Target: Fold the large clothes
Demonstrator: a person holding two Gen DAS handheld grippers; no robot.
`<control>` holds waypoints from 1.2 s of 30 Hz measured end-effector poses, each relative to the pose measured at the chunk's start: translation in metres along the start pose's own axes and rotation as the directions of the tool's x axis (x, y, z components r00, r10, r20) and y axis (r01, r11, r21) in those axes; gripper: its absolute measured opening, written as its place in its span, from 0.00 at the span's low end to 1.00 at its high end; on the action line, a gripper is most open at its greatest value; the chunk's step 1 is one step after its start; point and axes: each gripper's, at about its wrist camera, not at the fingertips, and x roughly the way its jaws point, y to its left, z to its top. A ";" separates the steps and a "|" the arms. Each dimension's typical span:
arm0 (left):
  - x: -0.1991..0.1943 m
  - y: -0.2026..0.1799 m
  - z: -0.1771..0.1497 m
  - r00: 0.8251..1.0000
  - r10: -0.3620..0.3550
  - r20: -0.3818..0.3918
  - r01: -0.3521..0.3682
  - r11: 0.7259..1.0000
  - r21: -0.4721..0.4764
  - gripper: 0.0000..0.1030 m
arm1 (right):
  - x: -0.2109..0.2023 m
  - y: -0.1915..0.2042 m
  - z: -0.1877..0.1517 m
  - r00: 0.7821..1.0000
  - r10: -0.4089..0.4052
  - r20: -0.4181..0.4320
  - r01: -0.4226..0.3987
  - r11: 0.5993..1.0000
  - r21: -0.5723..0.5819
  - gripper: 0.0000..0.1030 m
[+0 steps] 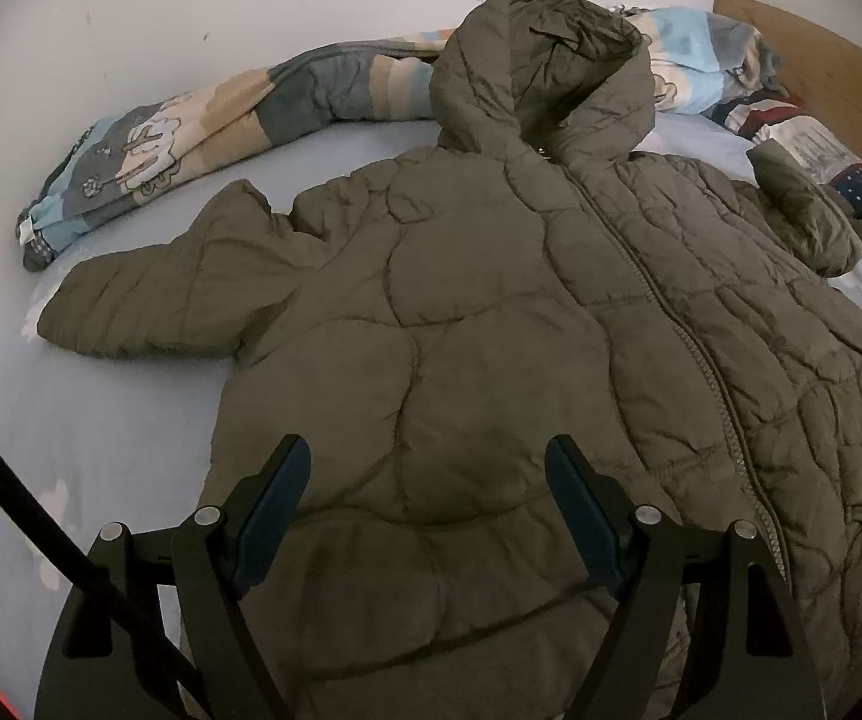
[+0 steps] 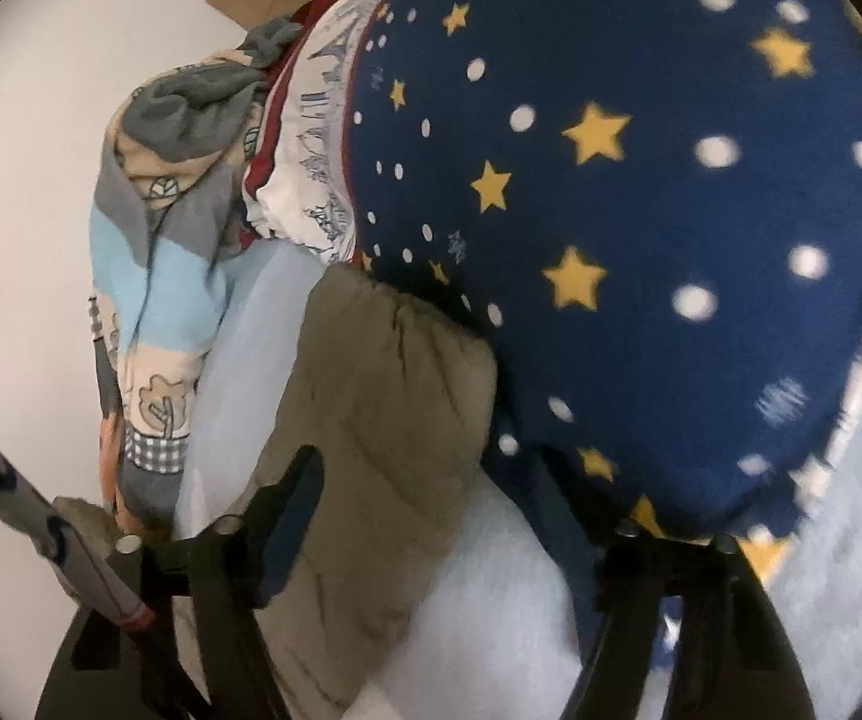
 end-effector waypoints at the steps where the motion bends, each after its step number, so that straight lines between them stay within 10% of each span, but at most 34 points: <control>1: 0.000 0.000 0.000 1.000 0.001 0.001 -0.001 1.000 0.001 0.77 | 0.006 0.000 0.003 1.000 -0.006 -0.003 0.006 1.000 -0.004 0.59; 3: 0.001 -0.001 0.000 1.000 0.002 -0.001 -0.002 1.000 0.007 0.77 | 0.017 0.002 0.007 0.999 -0.044 0.000 0.044 0.999 -0.032 0.27; 6: 0.000 -0.002 0.001 1.000 0.002 0.001 -0.002 1.000 0.013 0.77 | 0.011 0.014 0.007 0.997 -0.063 0.046 0.066 0.995 -0.070 0.16; 24: -0.052 0.020 0.015 0.992 -0.024 0.121 0.037 0.993 -0.110 0.77 | -0.219 0.192 -0.009 0.948 0.107 0.301 -0.028 0.967 -0.254 0.15; 36: -0.077 0.063 0.018 0.988 -0.022 0.150 0.055 0.973 -0.223 0.77 | -0.242 0.377 -0.188 0.944 0.320 0.080 -0.235 0.823 -0.518 0.15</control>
